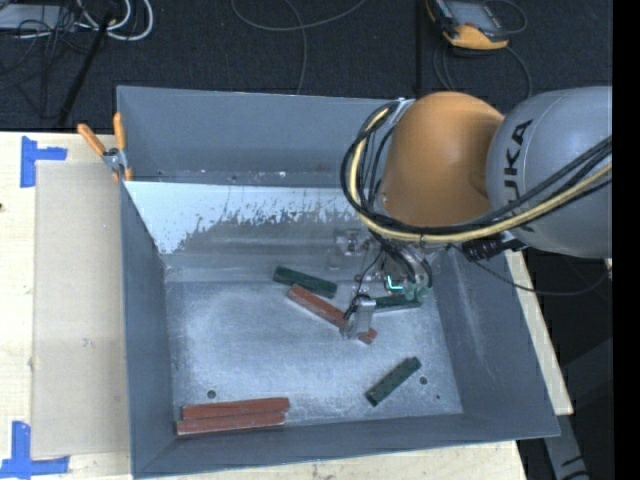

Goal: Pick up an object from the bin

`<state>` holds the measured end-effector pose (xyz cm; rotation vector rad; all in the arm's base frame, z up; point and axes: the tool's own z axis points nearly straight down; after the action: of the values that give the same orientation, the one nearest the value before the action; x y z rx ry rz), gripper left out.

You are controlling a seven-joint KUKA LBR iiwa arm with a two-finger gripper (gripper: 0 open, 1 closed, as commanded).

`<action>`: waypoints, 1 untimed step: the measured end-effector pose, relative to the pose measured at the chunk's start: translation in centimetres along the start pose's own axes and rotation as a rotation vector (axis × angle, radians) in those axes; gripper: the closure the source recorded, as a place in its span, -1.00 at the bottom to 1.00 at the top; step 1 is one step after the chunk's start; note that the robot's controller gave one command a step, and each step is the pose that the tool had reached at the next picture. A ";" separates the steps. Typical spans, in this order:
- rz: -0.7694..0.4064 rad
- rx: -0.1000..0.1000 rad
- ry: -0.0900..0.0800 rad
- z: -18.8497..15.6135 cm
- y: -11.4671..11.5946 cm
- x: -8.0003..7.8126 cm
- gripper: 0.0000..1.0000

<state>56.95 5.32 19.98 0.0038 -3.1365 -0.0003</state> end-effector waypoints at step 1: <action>0.210 -0.001 -0.007 13.2 -1.7 -2.0 -1.00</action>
Offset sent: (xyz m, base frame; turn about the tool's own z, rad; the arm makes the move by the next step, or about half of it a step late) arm 0.0191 -0.0177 -0.1298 0.2110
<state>58.90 3.61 6.75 -0.3252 -3.1265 -0.0003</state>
